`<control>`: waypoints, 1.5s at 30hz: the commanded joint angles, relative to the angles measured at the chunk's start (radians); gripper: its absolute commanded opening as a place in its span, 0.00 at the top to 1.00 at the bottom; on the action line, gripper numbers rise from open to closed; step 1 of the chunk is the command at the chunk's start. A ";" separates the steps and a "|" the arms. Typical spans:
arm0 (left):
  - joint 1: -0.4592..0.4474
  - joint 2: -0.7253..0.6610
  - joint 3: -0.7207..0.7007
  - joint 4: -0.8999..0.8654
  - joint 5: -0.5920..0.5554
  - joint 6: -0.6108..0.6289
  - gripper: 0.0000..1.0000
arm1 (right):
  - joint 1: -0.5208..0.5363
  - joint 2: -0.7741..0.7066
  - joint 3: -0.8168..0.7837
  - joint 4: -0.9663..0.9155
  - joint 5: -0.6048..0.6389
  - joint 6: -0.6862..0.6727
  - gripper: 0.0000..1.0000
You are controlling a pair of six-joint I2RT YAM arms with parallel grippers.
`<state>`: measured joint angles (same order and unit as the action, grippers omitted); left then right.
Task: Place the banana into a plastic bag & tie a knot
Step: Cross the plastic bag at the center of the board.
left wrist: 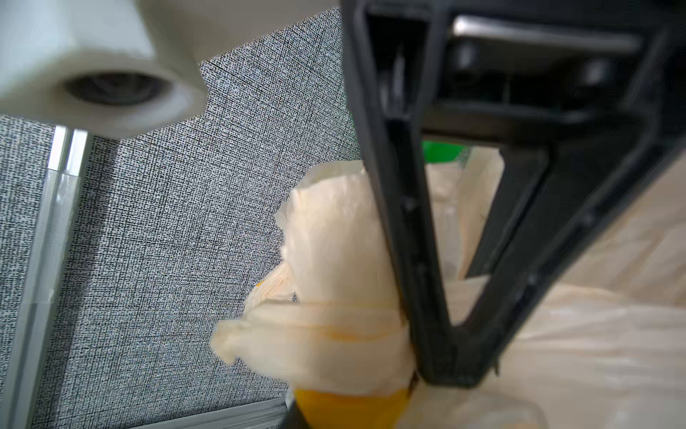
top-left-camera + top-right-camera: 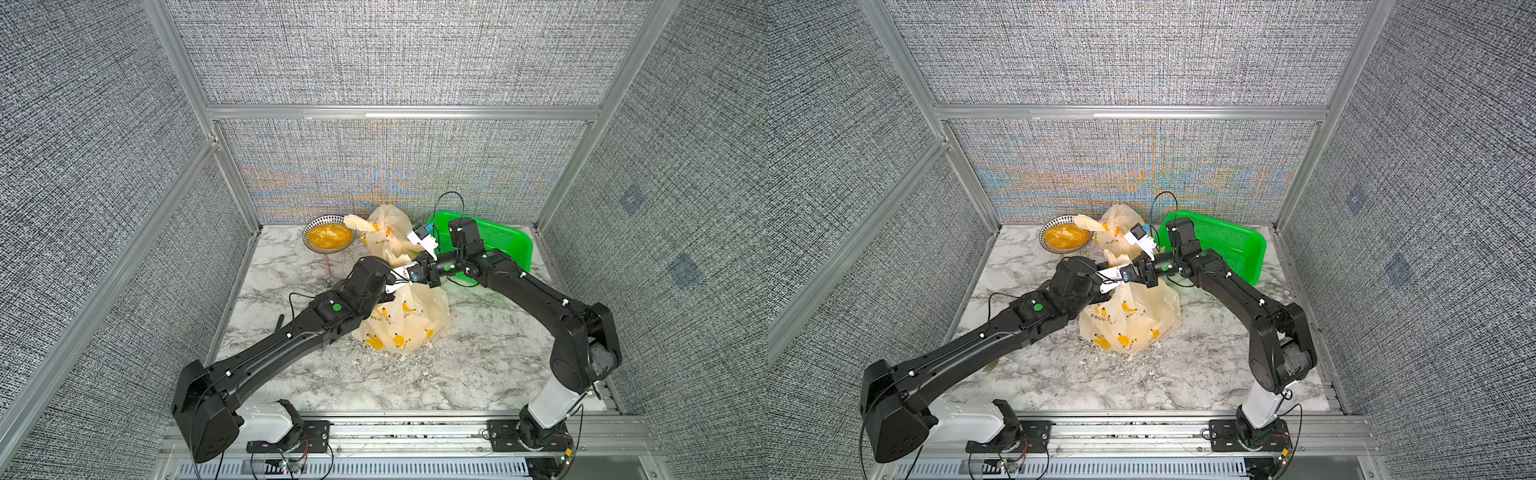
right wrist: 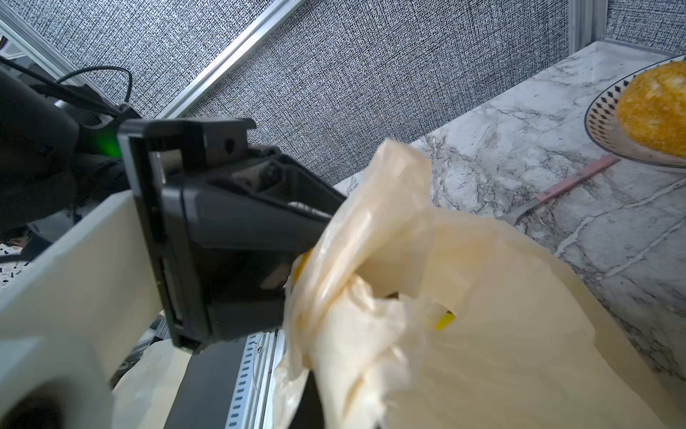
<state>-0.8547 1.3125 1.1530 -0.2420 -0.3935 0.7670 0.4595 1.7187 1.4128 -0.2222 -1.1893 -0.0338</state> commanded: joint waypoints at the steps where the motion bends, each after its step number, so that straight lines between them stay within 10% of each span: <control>1: 0.005 -0.022 0.051 -0.069 0.025 -0.095 0.93 | -0.002 0.019 0.016 -0.096 0.009 -0.049 1.00; 21: 0.086 0.038 0.296 -0.584 0.595 -0.389 1.00 | -0.007 -0.014 0.001 -0.224 -0.015 -0.329 0.99; 37: 0.089 0.006 0.239 -0.496 0.581 -0.391 1.00 | -0.023 -0.048 -0.019 -0.098 -0.132 -0.309 0.04; 45: 0.092 0.009 0.243 -0.502 0.608 -0.397 1.00 | -0.024 -0.180 -0.201 0.288 -0.006 -0.115 0.02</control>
<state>-0.7639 1.3220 1.3914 -0.7567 0.1879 0.3809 0.4393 1.5738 1.2564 -0.1474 -1.2510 -0.2470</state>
